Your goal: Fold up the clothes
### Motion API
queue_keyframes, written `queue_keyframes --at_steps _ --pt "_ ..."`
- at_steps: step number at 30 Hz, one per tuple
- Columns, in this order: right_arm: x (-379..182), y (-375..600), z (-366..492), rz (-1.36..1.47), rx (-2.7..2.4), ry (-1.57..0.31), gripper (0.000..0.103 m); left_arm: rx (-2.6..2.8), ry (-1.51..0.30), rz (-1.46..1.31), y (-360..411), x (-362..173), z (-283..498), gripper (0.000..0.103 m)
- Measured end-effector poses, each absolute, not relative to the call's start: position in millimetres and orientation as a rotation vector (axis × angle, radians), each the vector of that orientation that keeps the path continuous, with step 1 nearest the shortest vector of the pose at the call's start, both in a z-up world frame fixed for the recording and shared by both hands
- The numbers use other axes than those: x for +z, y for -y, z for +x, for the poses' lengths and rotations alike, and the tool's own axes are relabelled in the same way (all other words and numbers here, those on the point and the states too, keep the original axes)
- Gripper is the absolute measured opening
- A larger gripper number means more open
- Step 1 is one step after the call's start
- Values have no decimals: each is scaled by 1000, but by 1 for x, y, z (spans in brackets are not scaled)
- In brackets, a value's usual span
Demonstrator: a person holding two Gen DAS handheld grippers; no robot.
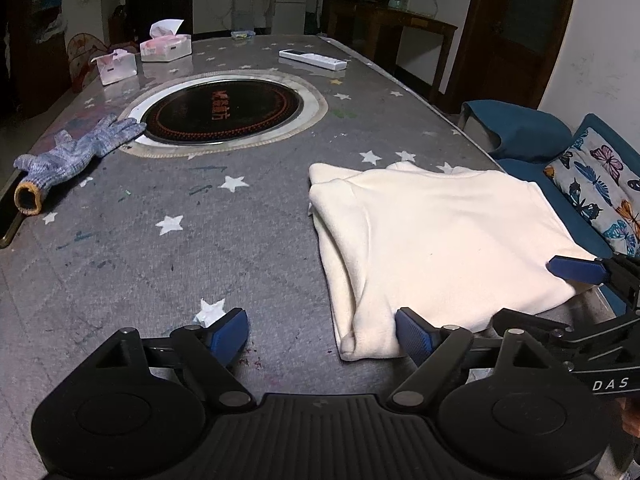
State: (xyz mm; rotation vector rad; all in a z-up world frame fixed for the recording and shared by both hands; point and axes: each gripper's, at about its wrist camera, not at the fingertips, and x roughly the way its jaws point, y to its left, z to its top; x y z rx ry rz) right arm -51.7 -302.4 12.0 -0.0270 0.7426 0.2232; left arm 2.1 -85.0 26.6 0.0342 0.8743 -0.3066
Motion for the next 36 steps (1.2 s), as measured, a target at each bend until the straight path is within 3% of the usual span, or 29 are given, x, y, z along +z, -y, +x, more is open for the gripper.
queue_keyframes --at_steps 14,23,36 --pt "36 317 -29 -45 249 -691 97 -311 -881 27 82 26 1 87" --pt "12 333 8 -9 229 -783 93 -320 -895 27 80 25 4 87" --pt "23 269 37 -162 381 -768 93 -324 -901 36 80 26 3 87"
